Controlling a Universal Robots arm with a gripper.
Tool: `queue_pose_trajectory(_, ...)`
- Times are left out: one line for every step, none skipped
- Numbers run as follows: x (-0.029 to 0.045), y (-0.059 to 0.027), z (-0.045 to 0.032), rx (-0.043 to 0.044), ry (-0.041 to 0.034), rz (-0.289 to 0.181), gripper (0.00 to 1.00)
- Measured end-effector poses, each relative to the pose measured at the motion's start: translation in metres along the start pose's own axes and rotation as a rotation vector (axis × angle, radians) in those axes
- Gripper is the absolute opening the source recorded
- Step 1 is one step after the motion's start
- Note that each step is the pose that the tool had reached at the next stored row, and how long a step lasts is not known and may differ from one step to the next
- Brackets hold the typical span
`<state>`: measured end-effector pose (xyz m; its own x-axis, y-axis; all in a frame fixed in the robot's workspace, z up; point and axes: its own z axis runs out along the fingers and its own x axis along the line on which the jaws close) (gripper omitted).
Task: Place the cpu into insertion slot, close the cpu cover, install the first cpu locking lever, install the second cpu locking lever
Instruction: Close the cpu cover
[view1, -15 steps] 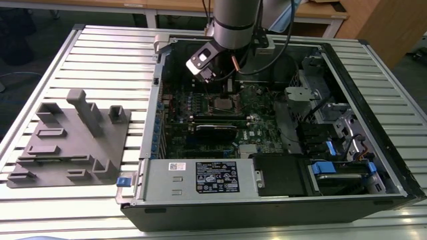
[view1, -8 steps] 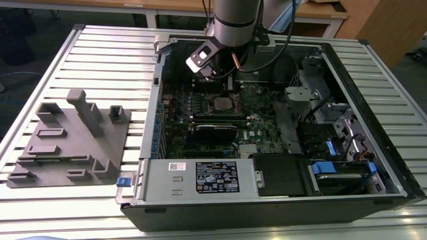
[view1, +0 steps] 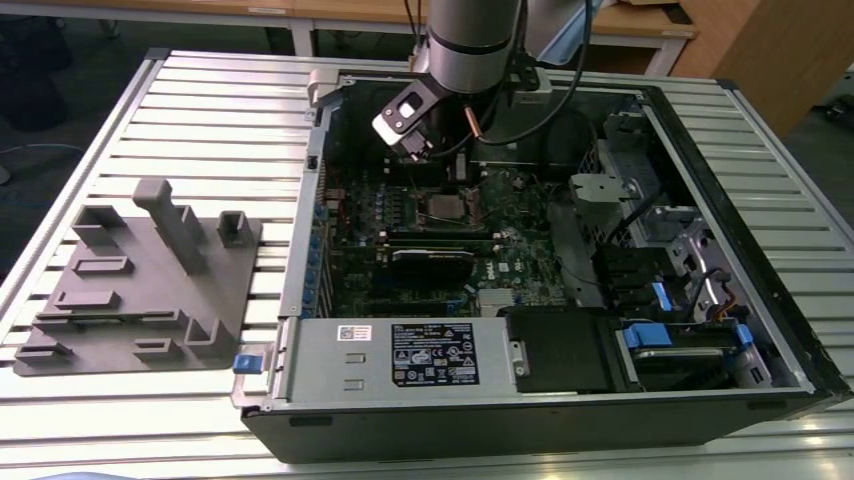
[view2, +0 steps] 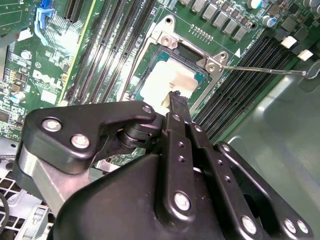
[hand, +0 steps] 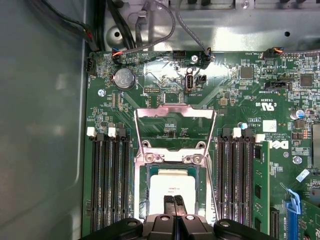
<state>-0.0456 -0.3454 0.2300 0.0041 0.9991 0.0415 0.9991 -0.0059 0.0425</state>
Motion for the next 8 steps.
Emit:
queue_pose_trajectory(0.0000, 0.0003, 0.0000, -0.0001, 0.0000, 0.000, 0.11)
queue_pose_trajectory(0.0000, 0.0003, -0.0002, -0.0001, 0.0001, 0.000, 0.11)
queue_pose_trajectory(0.0001, 0.0003, -0.0002, -0.0001, 0.0001, 0.000, 0.11)
queue_pose_trajectory(0.0001, 0.0003, -0.0002, -0.0001, 0.0001, 0.000, 0.11)
queue_pose_trajectory(0.0000, 0.0003, -0.0002, -0.0001, 0.0001, 0.000, 0.11)
queue_pose_trajectory(0.0000, 0.0003, -0.0005, 0.0000, -0.0001, 0.000, 0.11)
queue_pose_trajectory(0.0001, 0.0003, -0.0012, 0.0000, 0.0000, 0.000, 0.11)
queue_pose_trajectory(0.0001, 0.0004, -0.0016, 0.0000, 0.0002, 0.000, 0.11)
